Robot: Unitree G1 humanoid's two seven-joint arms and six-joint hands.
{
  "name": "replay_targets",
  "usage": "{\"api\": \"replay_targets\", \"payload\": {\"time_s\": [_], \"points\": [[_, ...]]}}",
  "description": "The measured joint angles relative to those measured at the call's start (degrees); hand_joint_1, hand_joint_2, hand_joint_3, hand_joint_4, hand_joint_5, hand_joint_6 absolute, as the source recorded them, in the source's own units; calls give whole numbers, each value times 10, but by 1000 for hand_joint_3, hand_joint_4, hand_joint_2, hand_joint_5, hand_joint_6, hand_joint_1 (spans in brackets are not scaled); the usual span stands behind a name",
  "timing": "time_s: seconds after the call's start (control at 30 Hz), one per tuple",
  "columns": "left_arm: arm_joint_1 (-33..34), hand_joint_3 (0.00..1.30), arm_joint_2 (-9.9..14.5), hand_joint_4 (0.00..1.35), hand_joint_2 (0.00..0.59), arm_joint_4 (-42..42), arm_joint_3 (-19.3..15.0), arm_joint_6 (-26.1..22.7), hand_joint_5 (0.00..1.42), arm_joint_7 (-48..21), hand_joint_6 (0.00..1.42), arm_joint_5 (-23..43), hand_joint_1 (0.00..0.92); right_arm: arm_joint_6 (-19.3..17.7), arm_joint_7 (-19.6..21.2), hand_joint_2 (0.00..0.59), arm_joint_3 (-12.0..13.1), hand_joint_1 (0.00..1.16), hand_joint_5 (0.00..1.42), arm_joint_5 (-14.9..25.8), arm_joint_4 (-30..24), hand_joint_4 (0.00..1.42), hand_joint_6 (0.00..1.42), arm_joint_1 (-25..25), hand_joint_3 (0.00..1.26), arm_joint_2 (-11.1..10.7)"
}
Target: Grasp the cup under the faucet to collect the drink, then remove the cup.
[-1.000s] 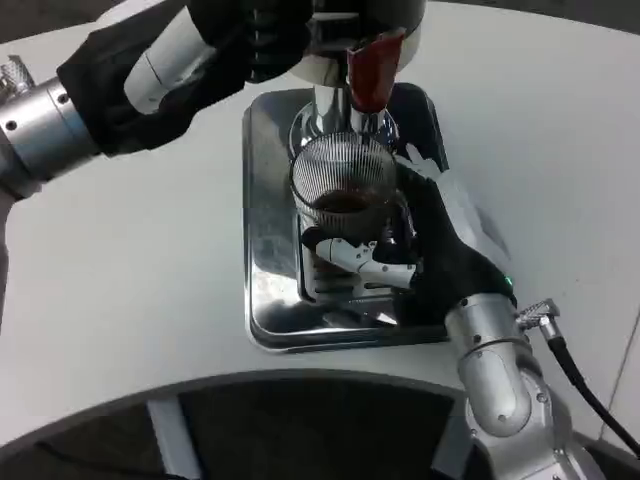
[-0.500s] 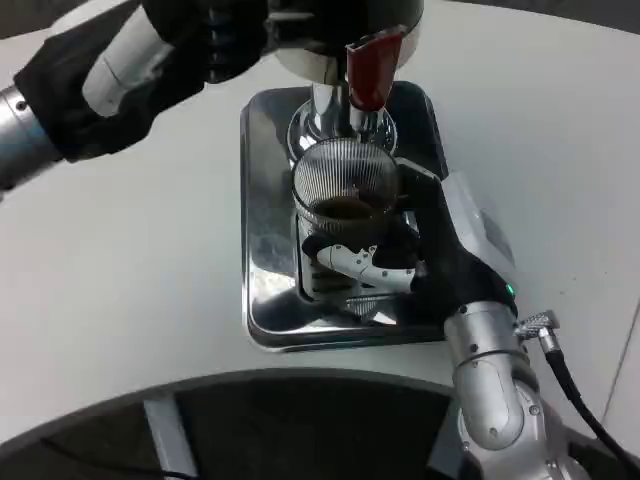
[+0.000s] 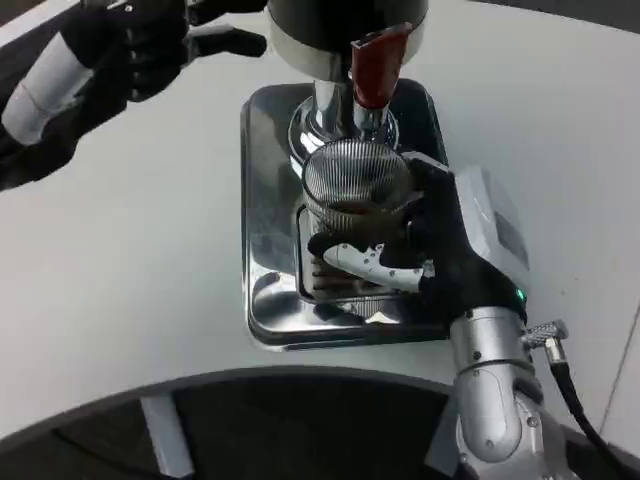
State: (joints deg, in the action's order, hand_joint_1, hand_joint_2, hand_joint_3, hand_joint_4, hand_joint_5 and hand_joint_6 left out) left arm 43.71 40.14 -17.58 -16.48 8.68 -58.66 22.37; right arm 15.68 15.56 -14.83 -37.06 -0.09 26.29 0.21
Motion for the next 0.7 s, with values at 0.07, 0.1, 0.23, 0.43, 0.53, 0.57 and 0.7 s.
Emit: {"api": "replay_targets", "payload": {"time_s": [0.07, 0.1, 0.23, 0.43, 0.53, 0.57, 0.7], "points": [[-13, 76, 2, 31, 14, 12, -5, 0, 116, 2, 0, 0, 0, 0, 4, 184, -1, 1032, 1024, -1, -1, 1066, 1120, -2, 934, 1], [-20, 76, 3, 23, 14, 19, -8, 0, 107, 3, 0, 0, 0, 0, 6, 186, -1, 1031, 1030, -2, -1, 1070, 1127, -3, 936, 1], [-59, 76, 10, 2, 15, 46, -19, 6, 82, 7, 0, 0, 0, -5, 15, 183, -3, 1032, 1059, -6, -4, 1084, 1163, -13, 940, 1], [-99, 66, 21, 0, 15, 67, -32, 23, 33, 18, 0, -3, 0, -13, 21, 177, -8, 1035, 1074, -15, -20, 1089, 1210, -35, 942, -6], [-128, 57, 21, 0, 15, 76, -32, 42, 17, 24, 0, -6, 0, -18, 20, 177, -13, 1036, 1075, -18, -37, 1099, 1226, -54, 942, -11], [-136, 57, 21, 0, 15, 77, -32, 48, 16, 28, 0, -7, 0, -19, 20, 176, -14, 1036, 1075, -20, -43, 1100, 1227, -60, 942, -12], [-161, 47, 21, 0, 16, 85, -32, 74, 3, 40, 0, -21, 0, -21, 12, 172, -21, 1036, 1075, -23, -73, 1102, 1231, -88, 944, -20]]}}
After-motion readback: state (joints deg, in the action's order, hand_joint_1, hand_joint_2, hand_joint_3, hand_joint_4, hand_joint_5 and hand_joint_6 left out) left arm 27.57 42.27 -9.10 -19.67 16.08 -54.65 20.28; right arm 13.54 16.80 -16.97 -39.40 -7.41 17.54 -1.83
